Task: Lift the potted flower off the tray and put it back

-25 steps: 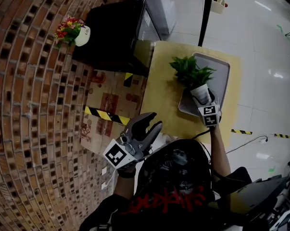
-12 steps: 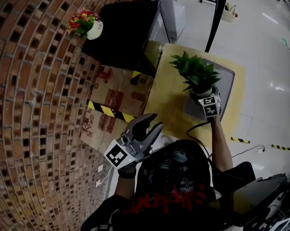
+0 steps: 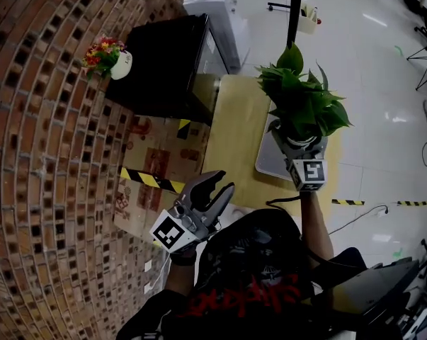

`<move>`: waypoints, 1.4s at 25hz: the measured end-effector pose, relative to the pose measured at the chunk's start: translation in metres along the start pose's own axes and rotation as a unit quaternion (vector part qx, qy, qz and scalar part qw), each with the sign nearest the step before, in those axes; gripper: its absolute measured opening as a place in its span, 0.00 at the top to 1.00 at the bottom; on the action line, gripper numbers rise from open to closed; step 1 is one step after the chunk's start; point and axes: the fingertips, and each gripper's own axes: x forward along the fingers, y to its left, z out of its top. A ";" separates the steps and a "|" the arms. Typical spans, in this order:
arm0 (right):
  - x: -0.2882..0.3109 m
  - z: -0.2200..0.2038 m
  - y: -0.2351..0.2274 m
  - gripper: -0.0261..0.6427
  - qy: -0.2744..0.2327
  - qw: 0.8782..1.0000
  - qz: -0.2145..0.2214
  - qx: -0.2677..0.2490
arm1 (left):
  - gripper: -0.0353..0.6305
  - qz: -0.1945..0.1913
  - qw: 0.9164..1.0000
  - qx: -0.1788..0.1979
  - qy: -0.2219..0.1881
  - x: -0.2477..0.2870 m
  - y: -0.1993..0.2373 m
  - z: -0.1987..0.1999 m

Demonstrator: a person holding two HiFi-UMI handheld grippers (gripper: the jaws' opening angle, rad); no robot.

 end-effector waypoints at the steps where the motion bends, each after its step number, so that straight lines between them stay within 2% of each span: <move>1: -0.004 0.010 -0.003 0.14 -0.009 1.000 -0.003 -0.005 | 0.78 -0.005 1.000 0.000 0.002 0.002 -0.002 -0.002; 10: -0.029 0.084 -0.003 0.14 -0.079 0.996 -0.013 -0.032 | 0.78 -0.019 1.000 0.010 0.022 0.009 -0.012 -0.013; 14: -0.033 0.091 -0.001 0.14 -0.087 0.996 -0.004 -0.032 | 0.78 -0.018 0.999 0.007 0.030 0.013 -0.015 -0.019; 16: -0.031 0.074 -0.009 0.14 -0.079 0.996 -0.011 -0.029 | 0.78 -0.013 0.999 0.002 0.031 0.016 -0.013 -0.022; 19: -0.033 0.027 -0.030 0.14 -0.044 0.998 -0.039 -0.002 | 0.78 -0.009 0.999 0.001 0.031 0.019 -0.014 -0.022; 22: -0.037 -0.013 -0.041 0.14 -0.013 0.998 -0.054 0.014 | 0.78 -0.002 0.999 0.003 0.049 0.017 -0.014 -0.022; 28: -0.015 -0.066 -0.051 0.14 0.031 0.999 -0.039 0.022 | 0.78 0.015 0.998 -0.007 0.067 0.023 -0.007 -0.032; 32: 0.004 -0.131 -0.064 0.14 0.076 0.996 -0.033 0.023 | 0.78 0.026 0.996 -0.014 0.084 0.031 -0.005 -0.040; 35: 0.022 -0.148 -0.059 0.14 0.087 0.995 -0.009 0.047 | 0.78 0.038 0.995 -0.016 0.094 0.038 0.000 -0.044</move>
